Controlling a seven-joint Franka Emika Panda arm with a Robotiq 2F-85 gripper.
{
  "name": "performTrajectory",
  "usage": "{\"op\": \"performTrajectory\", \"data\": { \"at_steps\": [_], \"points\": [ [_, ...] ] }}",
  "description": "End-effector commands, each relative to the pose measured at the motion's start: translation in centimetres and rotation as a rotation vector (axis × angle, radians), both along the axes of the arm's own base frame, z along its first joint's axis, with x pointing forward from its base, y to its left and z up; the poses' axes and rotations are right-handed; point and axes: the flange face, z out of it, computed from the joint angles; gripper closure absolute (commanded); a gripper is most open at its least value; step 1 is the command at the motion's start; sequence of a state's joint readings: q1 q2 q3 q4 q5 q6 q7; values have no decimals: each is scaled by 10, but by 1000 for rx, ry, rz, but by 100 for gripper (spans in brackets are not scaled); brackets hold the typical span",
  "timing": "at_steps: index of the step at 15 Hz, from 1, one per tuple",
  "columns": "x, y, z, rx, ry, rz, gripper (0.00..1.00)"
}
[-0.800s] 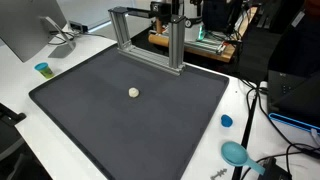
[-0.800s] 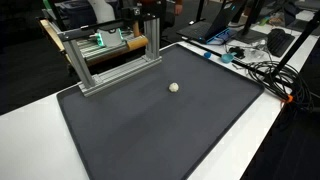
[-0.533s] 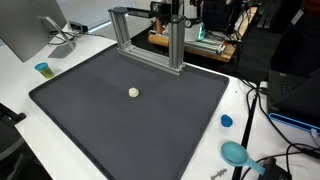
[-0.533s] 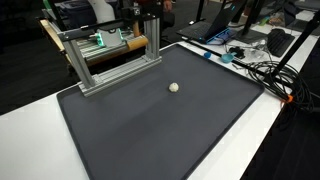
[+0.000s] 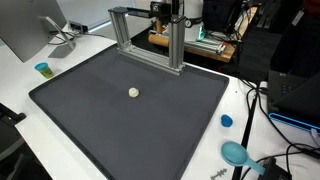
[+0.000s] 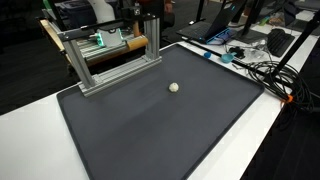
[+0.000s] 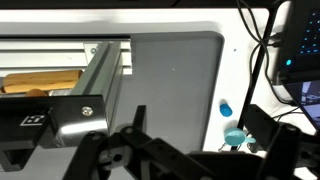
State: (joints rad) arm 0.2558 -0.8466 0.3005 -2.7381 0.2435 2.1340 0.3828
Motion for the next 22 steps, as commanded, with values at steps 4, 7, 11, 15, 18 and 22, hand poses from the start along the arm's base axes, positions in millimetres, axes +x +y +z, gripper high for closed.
{"op": "performTrajectory", "data": {
  "at_steps": [4,7,11,15,18,22],
  "points": [
    [-33,-12,40,24,-74,-47,0],
    [-38,-14,45,28,-89,-54,0],
    [-37,-14,44,28,-86,-56,0],
    [-37,-14,44,28,-86,-56,0],
    [-29,-26,54,29,-110,-52,0],
    [-3,-70,96,-16,-202,0,0]
  ]
}}
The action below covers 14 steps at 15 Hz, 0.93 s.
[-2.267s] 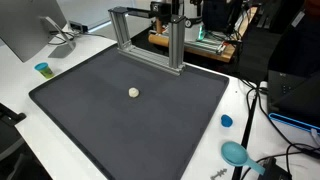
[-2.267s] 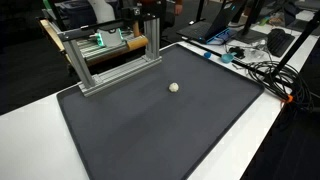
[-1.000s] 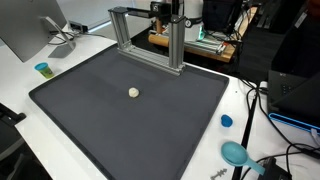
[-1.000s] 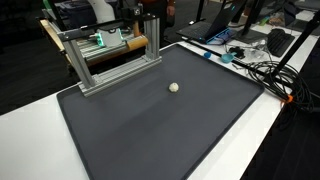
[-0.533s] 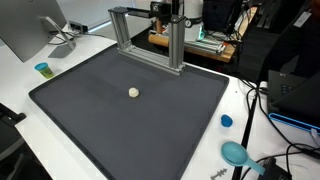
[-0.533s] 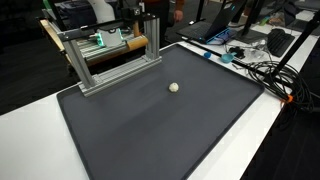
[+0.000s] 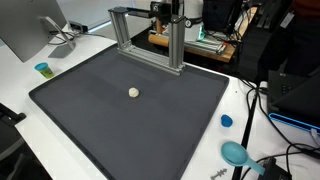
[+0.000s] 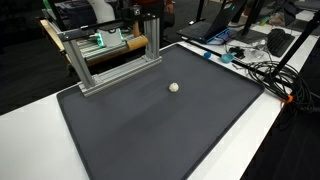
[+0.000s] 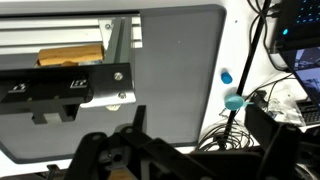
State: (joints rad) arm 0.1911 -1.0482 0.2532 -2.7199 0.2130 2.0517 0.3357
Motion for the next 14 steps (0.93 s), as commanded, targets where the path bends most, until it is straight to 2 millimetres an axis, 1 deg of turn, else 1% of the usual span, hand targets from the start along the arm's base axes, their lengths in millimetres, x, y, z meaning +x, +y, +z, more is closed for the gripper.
{"op": "performTrajectory", "data": {
  "at_steps": [1,3,4,6,8,10,11,12,13,14],
  "points": [
    [25,-45,48,-65,-78,40,0],
    [38,-71,68,-103,-56,82,0],
    [45,-81,72,-121,-48,99,0],
    [61,-91,65,-124,-3,131,0],
    [80,-93,41,-115,47,141,0],
    [94,-100,19,-118,91,123,0],
    [99,-107,12,-127,111,72,0],
    [85,-96,20,-103,84,110,0],
    [91,-99,13,-104,104,104,0],
    [93,-98,10,-104,111,105,0]
  ]
}}
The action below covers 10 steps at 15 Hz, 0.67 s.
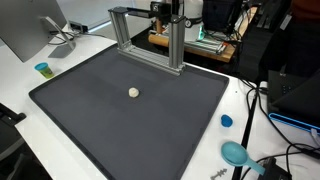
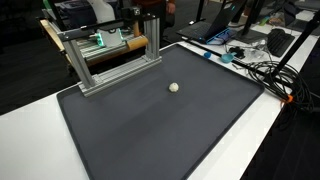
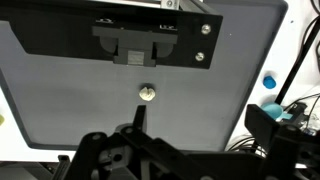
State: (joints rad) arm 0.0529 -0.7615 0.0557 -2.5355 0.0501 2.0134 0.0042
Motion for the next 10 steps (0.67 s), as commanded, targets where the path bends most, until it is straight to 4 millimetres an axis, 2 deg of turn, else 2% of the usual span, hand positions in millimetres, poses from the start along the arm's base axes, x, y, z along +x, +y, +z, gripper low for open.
{"op": "performTrajectory", "data": {
  "at_steps": [1,2,4,7,10],
  "points": [
    [0,1,1,-1,-2,2,0],
    [-2,1,4,0,-8,3,0],
    [0,-7,-6,-30,1,-55,0],
    [-3,-35,-34,-73,72,-123,0],
    [-9,-54,-59,-130,142,-148,0]
  ]
}}
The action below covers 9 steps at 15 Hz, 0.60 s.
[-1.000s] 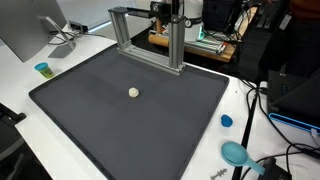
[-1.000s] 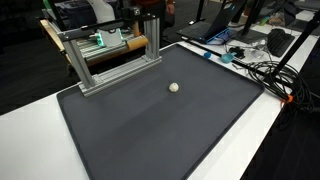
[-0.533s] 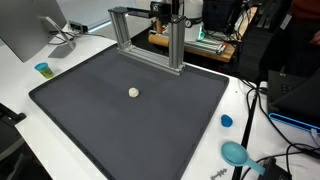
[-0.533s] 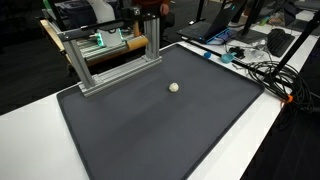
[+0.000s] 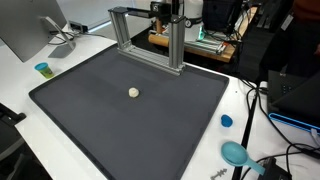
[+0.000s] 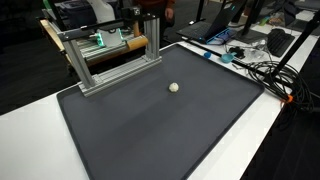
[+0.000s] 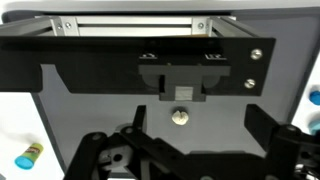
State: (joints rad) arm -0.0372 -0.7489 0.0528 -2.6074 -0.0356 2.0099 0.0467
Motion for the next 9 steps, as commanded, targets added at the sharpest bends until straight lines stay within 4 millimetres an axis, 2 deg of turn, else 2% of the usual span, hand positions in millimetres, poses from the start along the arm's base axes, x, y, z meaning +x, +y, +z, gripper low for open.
{"op": "performTrajectory", "data": {
  "at_steps": [1,2,9],
  "points": [
    [-8,-18,-25,-62,78,-49,0],
    [-3,-12,-17,-30,48,-22,0],
    [1,-9,-25,-22,45,-19,0]
  ]
}}
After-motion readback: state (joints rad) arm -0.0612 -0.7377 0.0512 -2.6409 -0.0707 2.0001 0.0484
